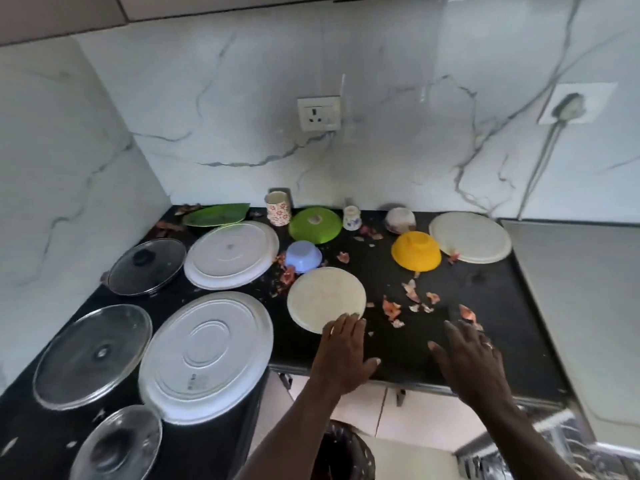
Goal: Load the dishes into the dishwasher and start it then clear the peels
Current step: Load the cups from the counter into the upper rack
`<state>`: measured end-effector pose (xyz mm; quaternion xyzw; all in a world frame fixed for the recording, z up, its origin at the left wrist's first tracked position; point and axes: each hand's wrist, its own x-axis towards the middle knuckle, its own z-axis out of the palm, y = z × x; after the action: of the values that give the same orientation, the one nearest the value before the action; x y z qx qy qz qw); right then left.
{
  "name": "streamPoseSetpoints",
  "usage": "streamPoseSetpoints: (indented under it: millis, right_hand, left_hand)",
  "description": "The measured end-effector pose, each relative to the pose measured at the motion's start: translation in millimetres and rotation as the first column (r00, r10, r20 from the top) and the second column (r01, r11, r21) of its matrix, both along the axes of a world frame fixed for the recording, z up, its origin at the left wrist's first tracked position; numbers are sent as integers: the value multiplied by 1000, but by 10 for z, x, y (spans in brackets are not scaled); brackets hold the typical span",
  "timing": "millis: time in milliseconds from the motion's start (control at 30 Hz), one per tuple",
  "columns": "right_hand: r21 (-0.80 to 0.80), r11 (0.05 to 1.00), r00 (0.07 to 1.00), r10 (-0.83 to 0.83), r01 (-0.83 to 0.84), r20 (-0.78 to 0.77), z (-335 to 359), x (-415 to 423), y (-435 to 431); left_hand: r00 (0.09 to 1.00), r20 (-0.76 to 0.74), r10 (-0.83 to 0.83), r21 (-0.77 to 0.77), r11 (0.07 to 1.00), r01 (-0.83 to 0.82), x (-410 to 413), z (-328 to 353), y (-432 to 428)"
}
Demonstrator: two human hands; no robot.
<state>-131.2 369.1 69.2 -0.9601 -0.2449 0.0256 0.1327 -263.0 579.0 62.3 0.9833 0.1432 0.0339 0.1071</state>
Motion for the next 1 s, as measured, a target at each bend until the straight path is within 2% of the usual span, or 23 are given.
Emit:
streamPoseSetpoints:
  millis: [267, 533, 700, 867, 1000]
  right_hand:
    - [-27, 990, 989, 135, -137, -59, 9, 180, 1125]
    - [-9, 962, 960, 273, -274, -57, -43, 962, 2081]
    - [27, 956, 954, 292, -291, -71, -34, 1656, 2811]
    - [86, 954, 956, 292, -287, -39, -17, 2232, 3428]
    - [73, 945, 947, 321, -319, -26, -79, 2489, 3745]
  left_hand:
    - [991, 33, 129, -16, 992, -128, -80, -197, 994]
    - [958, 62, 278, -58, 960, -275, 374, -305, 1836]
    - [895, 211, 393, -20, 917, -398, 1027, -314, 2579]
    - [860, 171, 480, 52, 867, -495, 1710, -108, 3287]
    - [740, 261, 620, -71, 776, -626, 2067, -51, 3683]
